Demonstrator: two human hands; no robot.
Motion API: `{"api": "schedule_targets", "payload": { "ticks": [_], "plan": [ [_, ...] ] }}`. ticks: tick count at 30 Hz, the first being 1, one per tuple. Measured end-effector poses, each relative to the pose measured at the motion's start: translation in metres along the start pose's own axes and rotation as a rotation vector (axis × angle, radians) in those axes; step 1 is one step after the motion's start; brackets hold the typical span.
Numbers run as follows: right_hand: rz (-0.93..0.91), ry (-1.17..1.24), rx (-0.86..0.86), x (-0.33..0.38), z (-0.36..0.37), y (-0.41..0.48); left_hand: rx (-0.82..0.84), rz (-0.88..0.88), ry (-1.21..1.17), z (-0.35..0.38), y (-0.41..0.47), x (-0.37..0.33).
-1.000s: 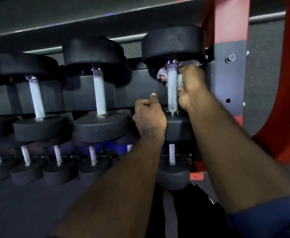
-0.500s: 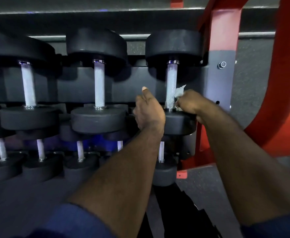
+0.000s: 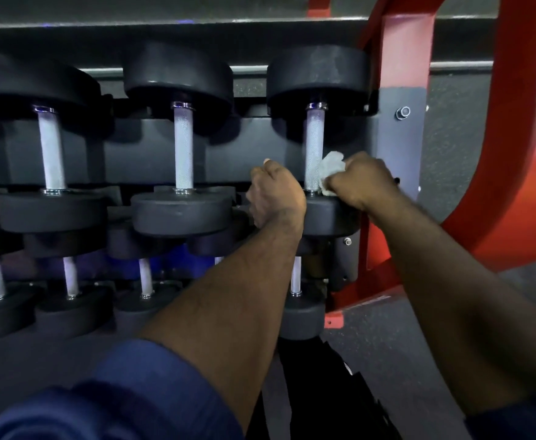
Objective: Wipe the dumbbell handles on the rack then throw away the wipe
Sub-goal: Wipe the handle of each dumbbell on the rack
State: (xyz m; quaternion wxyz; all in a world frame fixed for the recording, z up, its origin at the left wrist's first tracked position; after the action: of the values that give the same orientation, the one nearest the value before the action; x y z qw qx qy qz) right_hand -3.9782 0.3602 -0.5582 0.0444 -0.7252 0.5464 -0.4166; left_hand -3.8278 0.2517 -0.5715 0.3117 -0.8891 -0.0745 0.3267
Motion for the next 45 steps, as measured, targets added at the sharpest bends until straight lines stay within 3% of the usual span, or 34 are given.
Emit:
{"api": "schedule_targets", "payload": {
  "ticks": [7, 12, 14, 19, 23, 28, 30, 33, 36, 40, 45],
  "plan": [
    [-0.061, -0.005, -0.087, 0.016, -0.004, -0.018, 0.056, 0.018, -0.068, -0.016, 0.001, 0.016],
    [-0.117, -0.162, -0.073, 0.040, 0.018, -0.024, -0.168, 0.497, 0.030, -0.078, -0.002, -0.002],
    [-0.091, -0.206, -0.076, 0.048, 0.027, -0.025, -0.263, 0.611, 0.079, -0.102, 0.003, -0.004],
    [-0.211, -0.601, -0.104, 0.077, 0.038, -0.021, -0.329, 0.670, 0.346, -0.133, 0.025, 0.006],
    [-0.298, -0.683, -0.075, 0.095, 0.056, -0.022, -0.349, 0.609, 0.395, -0.150, 0.044, 0.002],
    [-0.289, -0.340, 0.001, 0.093, 0.071, -0.026, -0.354, 0.495, 0.369, -0.176, 0.078, 0.010],
    [-0.322, -0.183, 0.032, 0.098, 0.074, -0.023, -0.281, 0.371, 0.380, -0.178, 0.096, 0.018],
    [-0.175, 0.332, 0.126, 0.109, 0.085, -0.016, -0.185, 0.217, 0.325, -0.176, 0.106, 0.026],
    [-0.027, 0.753, 0.269, 0.125, 0.111, -0.021, -0.209, 0.151, 0.220, -0.182, 0.106, 0.033],
    [0.024, 0.883, 0.328, 0.140, 0.135, -0.037, -0.247, 0.177, 0.240, -0.184, 0.104, 0.033],
    [-0.005, 0.780, 0.040, 0.124, 0.134, -0.032, -0.306, 0.173, 0.134, -0.185, 0.106, 0.039]
  ]
}}
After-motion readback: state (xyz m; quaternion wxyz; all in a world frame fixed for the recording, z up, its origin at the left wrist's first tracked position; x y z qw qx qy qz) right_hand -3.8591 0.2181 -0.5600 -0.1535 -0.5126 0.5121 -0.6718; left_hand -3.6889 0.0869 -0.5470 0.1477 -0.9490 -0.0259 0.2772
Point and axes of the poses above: each hand's wrist, its own y-axis towards the middle knuckle, its own z-axis out of the palm, x = y × z, the point moved 7 cm from there along y, towards the middle knuckle, and after that the axes turned 11 degrees about y, right-handed, at the moved point
